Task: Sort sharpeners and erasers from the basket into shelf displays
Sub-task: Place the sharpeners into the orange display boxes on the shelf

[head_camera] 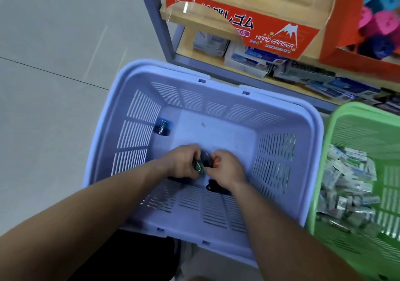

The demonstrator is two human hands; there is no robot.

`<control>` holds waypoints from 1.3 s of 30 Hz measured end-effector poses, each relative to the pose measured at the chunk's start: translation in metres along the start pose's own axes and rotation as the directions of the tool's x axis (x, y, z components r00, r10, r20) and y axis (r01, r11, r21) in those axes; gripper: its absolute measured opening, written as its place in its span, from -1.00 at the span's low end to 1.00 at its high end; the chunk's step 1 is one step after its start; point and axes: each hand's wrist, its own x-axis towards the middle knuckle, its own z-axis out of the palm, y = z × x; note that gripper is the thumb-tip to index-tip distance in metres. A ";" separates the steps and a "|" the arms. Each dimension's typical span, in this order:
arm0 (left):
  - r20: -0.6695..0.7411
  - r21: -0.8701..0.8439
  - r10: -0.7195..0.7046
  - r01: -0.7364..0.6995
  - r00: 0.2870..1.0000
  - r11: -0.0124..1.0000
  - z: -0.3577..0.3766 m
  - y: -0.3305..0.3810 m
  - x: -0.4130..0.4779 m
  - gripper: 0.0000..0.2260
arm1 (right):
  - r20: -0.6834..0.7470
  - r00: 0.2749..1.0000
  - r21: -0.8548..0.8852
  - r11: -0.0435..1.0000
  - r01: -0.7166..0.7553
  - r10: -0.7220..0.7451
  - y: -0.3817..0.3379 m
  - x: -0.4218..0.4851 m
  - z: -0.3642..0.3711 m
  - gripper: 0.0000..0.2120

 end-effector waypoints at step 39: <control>-0.604 -0.226 0.366 -0.592 0.708 0.773 -0.103 0.333 -0.183 -0.85 | -0.340 0.844 0.552 0.638 0.537 -0.415 0.011 -0.271 -0.346 -0.60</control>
